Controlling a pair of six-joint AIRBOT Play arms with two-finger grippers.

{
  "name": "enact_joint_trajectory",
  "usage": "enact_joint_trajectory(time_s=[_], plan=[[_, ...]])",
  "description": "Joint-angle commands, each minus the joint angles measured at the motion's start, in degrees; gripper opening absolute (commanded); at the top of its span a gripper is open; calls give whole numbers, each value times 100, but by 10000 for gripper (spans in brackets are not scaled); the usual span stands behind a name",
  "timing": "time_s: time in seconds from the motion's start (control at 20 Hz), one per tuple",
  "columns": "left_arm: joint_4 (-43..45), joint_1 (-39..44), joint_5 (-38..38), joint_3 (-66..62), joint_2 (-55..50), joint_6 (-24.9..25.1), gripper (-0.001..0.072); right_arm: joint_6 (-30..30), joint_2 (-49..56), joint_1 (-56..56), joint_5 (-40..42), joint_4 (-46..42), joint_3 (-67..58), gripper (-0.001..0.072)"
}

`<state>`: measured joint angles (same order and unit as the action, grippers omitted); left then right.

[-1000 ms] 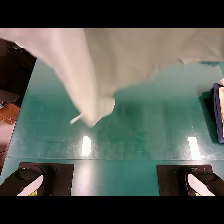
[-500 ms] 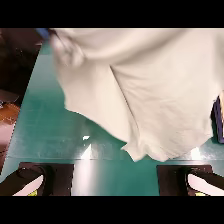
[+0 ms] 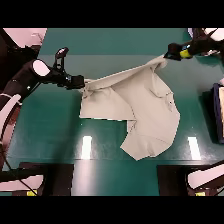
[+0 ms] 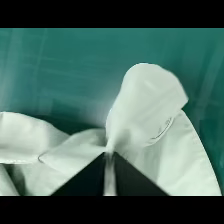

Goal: Fold the shirts.

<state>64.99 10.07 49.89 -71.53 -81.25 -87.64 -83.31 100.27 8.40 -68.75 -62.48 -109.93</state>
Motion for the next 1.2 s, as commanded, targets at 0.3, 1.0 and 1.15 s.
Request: enact_joint_trajectory(time_s=[0.3,1.0,1.15], plan=[[-90,-1266,1823,-1084,-188,555,595,24,-61,-638,-632,1001,52,304],[-2264,-1661,717,2824,815,2225,595,286,-2503,-935,-1698,997,2903,302],[-2258,-1272,610,2826,627,2262,595,284,-3051,-1064,-1495,999,3595,302]])
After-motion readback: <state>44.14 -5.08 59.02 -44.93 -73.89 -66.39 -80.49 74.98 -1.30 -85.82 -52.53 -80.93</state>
